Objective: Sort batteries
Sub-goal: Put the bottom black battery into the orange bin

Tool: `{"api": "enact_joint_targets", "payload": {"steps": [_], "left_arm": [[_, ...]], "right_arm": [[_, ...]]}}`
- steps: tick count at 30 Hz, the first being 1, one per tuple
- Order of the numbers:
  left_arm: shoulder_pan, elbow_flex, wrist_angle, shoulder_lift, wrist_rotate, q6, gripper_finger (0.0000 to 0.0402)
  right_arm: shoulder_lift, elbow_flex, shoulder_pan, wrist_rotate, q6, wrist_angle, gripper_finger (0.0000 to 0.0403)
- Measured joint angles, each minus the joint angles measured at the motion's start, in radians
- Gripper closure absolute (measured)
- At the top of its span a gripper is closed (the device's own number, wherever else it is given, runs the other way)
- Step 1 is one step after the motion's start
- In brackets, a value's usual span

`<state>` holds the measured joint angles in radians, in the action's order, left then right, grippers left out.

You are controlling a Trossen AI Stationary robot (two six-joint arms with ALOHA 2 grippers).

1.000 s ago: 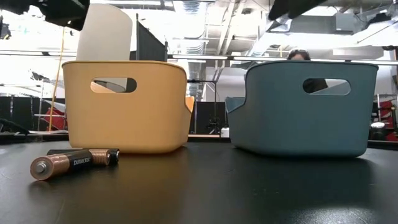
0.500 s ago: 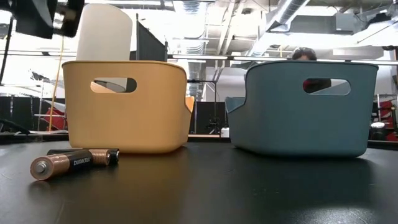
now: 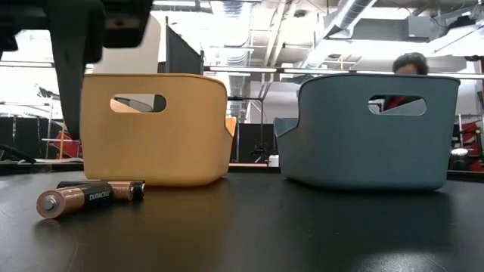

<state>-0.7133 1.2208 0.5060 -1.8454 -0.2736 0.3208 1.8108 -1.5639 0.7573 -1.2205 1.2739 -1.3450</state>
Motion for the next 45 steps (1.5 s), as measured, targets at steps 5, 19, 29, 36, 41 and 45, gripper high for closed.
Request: {"api": "enact_joint_targets", "payload": {"steps": [5, 19, 29, 36, 41, 45], "left_arm": [[0.028, 0.031, 0.022, -0.052, 0.009, 0.092, 0.0196], [0.126, 0.031, 0.018, -0.054, 0.134, 0.206, 0.0252], [0.145, -0.010, -0.022, -0.055, 0.186, 0.217, 0.0254], [0.148, -0.030, -0.056, -0.052, 0.186, 0.207, 0.0257], [0.149, -0.031, -0.058, -0.052, 0.186, 0.190, 0.0280], [0.149, -0.031, -0.064, -0.053, 0.187, 0.188, 0.0315]], "right_arm": [[0.000, 0.000, 0.008, -0.001, -0.002, 0.013, 0.0062], [0.000, 0.000, 0.014, -0.001, -0.007, 0.015, 0.0062], [0.001, 0.000, 0.015, 0.000, -0.018, 0.019, 0.0062], [0.001, 0.000, 0.015, 0.000, -0.018, 0.019, 0.0062], [0.001, 0.000, 0.014, 0.000, -0.018, 0.019, 0.0062], [0.001, 0.000, 0.014, 0.000, -0.018, 0.019, 0.0062]]}}
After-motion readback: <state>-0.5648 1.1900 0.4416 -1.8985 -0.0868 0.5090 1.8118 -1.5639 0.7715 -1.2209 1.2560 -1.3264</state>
